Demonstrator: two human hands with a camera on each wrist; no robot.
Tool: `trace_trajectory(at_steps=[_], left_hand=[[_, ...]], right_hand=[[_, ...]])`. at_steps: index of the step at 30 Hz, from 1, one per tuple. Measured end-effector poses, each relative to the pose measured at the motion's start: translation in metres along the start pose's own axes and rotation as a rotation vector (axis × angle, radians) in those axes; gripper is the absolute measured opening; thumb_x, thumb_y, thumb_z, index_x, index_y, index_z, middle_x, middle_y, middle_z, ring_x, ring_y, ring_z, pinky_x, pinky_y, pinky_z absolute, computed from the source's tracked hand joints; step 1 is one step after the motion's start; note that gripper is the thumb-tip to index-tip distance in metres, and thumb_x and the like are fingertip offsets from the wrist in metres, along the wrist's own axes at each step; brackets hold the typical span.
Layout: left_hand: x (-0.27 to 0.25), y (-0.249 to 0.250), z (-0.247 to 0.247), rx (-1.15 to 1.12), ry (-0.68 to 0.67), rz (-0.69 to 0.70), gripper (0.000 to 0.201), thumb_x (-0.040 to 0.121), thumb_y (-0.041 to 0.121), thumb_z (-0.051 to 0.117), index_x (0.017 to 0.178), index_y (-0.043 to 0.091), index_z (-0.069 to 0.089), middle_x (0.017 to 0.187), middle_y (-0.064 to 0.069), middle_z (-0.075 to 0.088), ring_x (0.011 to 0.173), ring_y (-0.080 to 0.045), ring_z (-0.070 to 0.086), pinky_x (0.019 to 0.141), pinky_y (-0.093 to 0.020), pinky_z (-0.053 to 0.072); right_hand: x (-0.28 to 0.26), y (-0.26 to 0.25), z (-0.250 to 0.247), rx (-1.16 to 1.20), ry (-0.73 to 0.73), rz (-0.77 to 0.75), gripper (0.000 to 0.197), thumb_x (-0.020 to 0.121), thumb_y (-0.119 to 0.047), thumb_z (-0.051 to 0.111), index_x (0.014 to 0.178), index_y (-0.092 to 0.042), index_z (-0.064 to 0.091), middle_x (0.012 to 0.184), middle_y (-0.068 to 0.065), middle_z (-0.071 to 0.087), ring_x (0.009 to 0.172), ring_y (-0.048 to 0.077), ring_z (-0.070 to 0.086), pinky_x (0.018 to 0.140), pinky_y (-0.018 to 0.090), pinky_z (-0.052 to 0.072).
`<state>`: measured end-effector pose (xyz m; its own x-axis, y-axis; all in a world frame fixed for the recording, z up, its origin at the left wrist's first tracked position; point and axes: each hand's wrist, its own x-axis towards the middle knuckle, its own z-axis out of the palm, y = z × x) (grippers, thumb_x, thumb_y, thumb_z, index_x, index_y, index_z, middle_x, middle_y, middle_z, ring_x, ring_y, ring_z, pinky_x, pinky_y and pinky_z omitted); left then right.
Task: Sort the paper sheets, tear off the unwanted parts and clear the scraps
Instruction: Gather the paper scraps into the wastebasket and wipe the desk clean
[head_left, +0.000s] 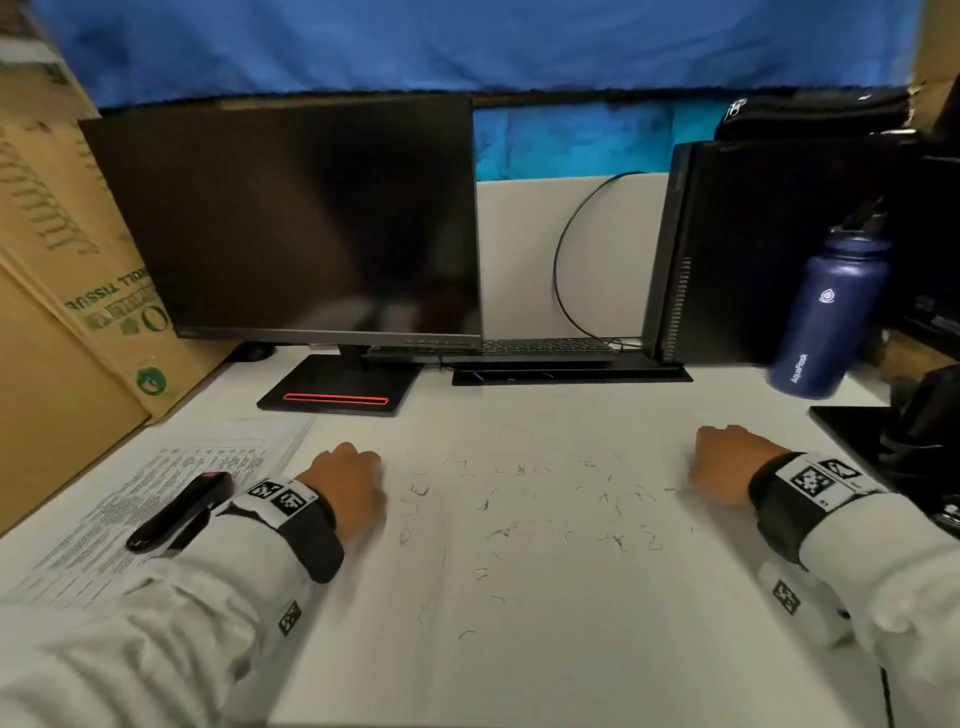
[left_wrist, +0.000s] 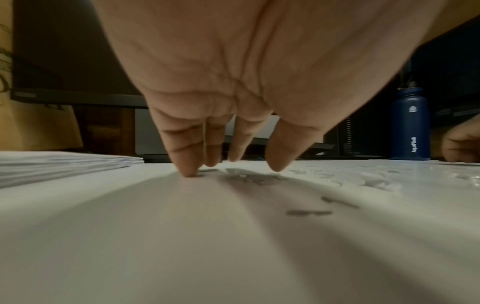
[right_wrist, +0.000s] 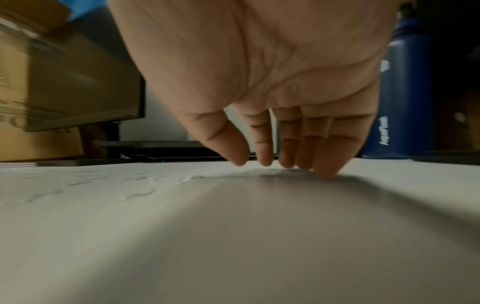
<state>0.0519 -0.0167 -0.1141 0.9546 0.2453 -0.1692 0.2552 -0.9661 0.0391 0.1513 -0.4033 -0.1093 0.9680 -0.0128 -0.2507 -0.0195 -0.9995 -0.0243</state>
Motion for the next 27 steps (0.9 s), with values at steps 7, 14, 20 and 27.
trace_trajectory(at_steps=[7, 14, 20, 27], left_hand=[[-0.009, 0.017, -0.001, 0.032, -0.165, 0.247, 0.047, 0.1, 0.038, 0.041, 0.143, 0.02, 0.044, 0.157, -0.003, 0.033, 0.146, -0.023, 0.029, 0.117, -0.038, 0.026], [0.004, 0.009, 0.015, 0.061, -0.233, 0.379, 0.073, 0.094, 0.056, 0.041, 0.157, 0.033, 0.014, 0.166, 0.013, 0.001, 0.154, -0.015, 0.004, 0.124, -0.042, 0.014], [0.005, 0.006, 0.005, -0.072, -0.025, 0.311, 0.033, 0.095, 0.039, 0.039, 0.103, 0.021, 0.064, 0.113, 0.0, 0.062, 0.102, -0.023, 0.06, 0.092, -0.039, 0.05], [0.015, 0.0, 0.016, -0.147, -0.046, 0.278, 0.065, 0.094, 0.049, 0.044, 0.15, 0.021, 0.027, 0.156, 0.0, 0.033, 0.142, -0.02, 0.036, 0.115, -0.044, 0.035]], right_hand=[[-0.024, -0.042, -0.006, 0.049, -0.187, -0.218, 0.017, 0.091, -0.016, 0.05, 0.097, -0.007, 0.063, 0.092, 0.008, 0.06, 0.078, 0.019, 0.049, 0.062, 0.022, 0.039], [-0.012, -0.141, -0.022, 0.021, -0.082, -0.47, 0.027, 0.091, -0.022, 0.055, 0.118, -0.02, 0.061, 0.124, -0.002, 0.06, 0.107, 0.018, 0.056, 0.085, 0.024, 0.046], [0.026, -0.234, -0.017, -0.107, -0.1, -0.556, 0.071, 0.092, -0.028, 0.057, 0.156, -0.025, 0.026, 0.166, -0.005, 0.016, 0.15, 0.02, 0.025, 0.122, 0.034, 0.023], [-0.006, -0.229, -0.008, -0.263, -0.254, -0.569, 0.088, 0.09, -0.072, 0.039, 0.158, -0.024, 0.013, 0.167, -0.009, 0.005, 0.148, 0.021, 0.026, 0.115, 0.036, 0.026]])
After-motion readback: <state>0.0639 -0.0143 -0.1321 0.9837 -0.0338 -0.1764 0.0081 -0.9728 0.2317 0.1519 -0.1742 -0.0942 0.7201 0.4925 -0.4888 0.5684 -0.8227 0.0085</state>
